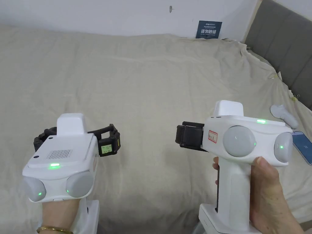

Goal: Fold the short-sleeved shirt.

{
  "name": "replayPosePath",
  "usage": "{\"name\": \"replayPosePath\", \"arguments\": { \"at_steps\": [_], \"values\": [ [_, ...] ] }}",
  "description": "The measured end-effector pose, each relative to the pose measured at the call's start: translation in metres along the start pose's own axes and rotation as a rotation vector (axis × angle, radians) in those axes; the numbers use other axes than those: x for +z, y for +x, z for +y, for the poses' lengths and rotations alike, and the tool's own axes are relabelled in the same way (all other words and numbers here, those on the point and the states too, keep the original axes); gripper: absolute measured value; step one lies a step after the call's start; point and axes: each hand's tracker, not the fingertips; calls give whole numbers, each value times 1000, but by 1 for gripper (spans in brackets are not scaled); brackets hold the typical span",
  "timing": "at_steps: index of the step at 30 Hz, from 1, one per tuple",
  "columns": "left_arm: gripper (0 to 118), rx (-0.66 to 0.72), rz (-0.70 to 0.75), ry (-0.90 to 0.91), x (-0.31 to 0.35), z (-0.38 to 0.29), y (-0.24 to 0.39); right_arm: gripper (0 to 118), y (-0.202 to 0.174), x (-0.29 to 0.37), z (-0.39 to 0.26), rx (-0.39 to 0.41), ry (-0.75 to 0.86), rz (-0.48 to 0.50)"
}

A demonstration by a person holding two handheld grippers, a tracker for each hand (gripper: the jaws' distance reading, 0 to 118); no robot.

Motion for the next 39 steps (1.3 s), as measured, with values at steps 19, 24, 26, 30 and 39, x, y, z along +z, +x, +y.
{"name": "replayPosePath", "arguments": {
  "at_steps": [19,24,26,30,39],
  "values": [
    [118,30,26,-187,-89,-18,-11,117,-5,-140,-31,239,-31,-98],
    [118,48,32,-229,-161,-4,-28,117,13,-207,12,191,-6,-129],
    [118,67,40,-253,-191,2,-33,117,24,-230,31,112,-9,-146],
    [118,131,103,-299,-260,-1,-49,117,48,-289,56,0,-59,-189],
    [118,173,209,-454,-321,-33,-56,118,65,-359,44,-66,-137,-231]
  ]
}}
